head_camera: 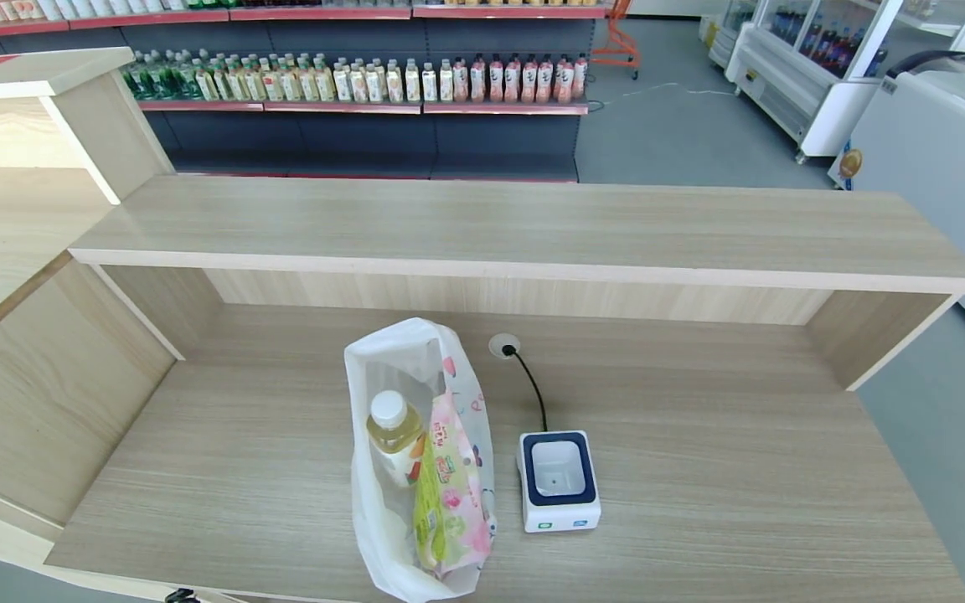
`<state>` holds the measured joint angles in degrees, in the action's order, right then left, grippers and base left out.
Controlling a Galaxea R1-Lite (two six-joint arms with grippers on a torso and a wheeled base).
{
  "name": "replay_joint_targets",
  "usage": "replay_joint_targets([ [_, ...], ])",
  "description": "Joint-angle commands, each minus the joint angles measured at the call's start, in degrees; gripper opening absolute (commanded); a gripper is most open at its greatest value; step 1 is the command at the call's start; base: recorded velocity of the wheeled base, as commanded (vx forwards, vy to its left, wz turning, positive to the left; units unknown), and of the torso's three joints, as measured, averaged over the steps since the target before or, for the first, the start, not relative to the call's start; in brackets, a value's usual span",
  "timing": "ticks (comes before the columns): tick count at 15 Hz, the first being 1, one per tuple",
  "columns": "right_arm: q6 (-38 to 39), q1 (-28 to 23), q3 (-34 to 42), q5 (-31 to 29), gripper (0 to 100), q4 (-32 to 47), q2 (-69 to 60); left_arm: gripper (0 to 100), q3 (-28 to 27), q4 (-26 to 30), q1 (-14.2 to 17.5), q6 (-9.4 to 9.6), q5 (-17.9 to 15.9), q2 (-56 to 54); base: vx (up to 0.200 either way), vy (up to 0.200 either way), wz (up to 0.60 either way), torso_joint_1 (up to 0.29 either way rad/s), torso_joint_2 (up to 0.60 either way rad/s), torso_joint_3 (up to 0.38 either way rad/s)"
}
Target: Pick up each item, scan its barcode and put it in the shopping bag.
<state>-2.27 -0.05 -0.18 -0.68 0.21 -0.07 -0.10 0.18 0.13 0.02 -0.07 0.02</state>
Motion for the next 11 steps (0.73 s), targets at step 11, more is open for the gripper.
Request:
replay_joint_targets([
  [11,-0.02,0.05,0.09,-0.02,0,-0.03,0.07,100,0.01,-0.01,0.04,-0.02,-0.01,-0.02,0.0,0.0,0.0,0.0,0.0,0.0],
])
